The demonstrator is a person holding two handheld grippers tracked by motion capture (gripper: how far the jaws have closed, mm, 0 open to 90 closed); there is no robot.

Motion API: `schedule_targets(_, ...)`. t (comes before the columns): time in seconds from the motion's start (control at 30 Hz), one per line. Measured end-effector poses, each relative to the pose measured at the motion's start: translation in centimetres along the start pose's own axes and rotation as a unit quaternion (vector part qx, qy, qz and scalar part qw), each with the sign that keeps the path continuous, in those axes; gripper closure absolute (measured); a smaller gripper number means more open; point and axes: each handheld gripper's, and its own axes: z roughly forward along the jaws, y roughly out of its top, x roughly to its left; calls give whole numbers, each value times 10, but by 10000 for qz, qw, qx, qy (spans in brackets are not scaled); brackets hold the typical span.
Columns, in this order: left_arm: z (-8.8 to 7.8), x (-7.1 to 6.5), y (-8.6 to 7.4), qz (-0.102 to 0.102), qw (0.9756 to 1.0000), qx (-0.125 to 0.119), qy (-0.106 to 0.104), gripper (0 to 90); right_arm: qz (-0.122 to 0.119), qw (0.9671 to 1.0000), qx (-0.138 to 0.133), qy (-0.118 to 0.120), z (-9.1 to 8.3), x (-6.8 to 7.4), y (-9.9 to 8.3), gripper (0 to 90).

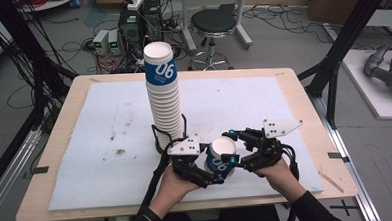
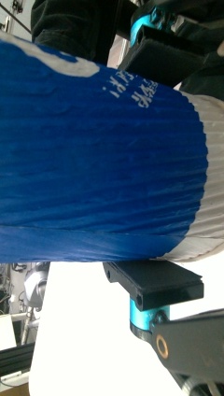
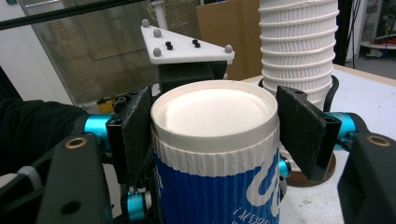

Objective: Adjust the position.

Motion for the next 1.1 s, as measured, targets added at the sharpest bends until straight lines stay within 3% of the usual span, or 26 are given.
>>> schedule_targets(0.3,-5,0,9,157,9992,357,22,226,2,10000,66,71,-4,-2,2,292)
schedule_targets(0.53,-8,-1,15,299,9969,727,92,231,97,9991,410,71,-13,-6,13,191)
schedule_targets(0.6,-9,-1,17,323,9958,844,105,231,107,9980,630,23,-15,-6,17,187)
schedule_targets(0.67,-10,-1,20,397,9932,1071,206,234,15,9966,816,-71,-15,-5,20,187)
schedule_targets(0.93,-7,-4,23,552,9848,1605,374,238,-242,9888,1454,-215,-8,1,22,187)
schedule_targets(1.0,-5,-5,23,581,9833,1684,382,238,-247,9871,1567,-216,-5,2,21,187)
schedule_targets(1.1,-5,-5,23,574,9832,1694,369,238,-294,9835,1765,-263,1,3,18,188)
